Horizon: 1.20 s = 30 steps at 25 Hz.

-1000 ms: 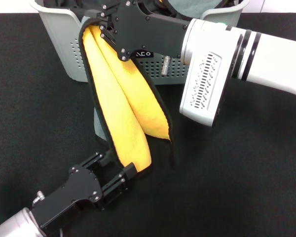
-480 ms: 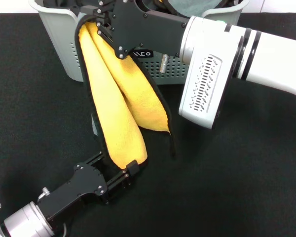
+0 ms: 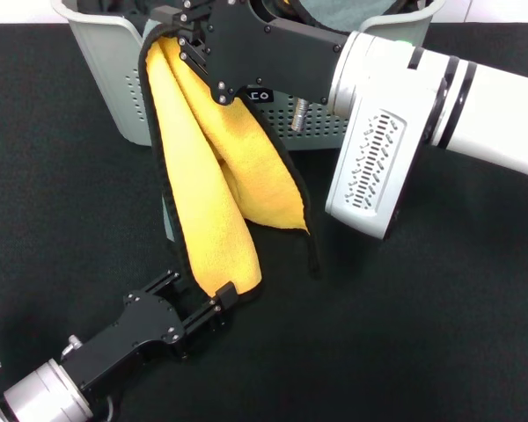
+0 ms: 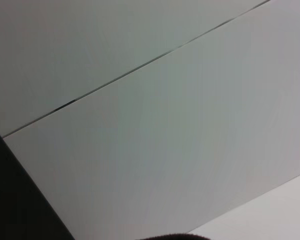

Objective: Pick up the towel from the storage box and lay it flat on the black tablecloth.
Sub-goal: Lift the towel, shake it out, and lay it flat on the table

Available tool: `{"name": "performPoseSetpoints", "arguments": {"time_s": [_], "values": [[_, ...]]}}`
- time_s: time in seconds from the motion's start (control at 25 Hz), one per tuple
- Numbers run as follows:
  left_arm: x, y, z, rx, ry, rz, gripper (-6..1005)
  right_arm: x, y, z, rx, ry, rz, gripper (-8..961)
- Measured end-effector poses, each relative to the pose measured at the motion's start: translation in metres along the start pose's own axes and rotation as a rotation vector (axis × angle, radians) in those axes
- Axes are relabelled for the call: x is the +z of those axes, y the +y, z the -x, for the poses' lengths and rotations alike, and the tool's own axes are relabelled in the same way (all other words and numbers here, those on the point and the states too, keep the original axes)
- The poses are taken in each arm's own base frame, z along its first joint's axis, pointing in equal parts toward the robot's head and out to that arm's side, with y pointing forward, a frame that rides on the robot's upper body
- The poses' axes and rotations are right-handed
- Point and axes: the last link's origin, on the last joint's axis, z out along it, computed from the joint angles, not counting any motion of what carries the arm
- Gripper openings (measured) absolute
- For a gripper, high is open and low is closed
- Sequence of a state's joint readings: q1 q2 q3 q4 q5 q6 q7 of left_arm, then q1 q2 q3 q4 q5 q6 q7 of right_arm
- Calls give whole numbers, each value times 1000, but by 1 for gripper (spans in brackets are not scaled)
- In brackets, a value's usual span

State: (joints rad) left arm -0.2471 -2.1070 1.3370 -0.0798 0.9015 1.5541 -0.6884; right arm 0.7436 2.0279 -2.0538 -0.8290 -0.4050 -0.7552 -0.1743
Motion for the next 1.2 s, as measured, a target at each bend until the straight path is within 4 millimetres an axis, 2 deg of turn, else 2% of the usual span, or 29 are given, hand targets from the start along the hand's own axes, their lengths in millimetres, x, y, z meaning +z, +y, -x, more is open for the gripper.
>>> {"name": "performPoseSetpoints", "arguments": {"time_s": [0.4, 0.64, 1.2], "values": [[-1, -2, 2, 1, -8, -21, 622, -3, 0, 0, -1, 5, -11, 11], [-2, -5, 1, -1, 0, -36, 503, -5, 1, -1, -15, 8, -14, 11], [-3, -5, 2, 7, -16, -33, 110, -7, -2, -2, -13, 7, -27, 11]]}}
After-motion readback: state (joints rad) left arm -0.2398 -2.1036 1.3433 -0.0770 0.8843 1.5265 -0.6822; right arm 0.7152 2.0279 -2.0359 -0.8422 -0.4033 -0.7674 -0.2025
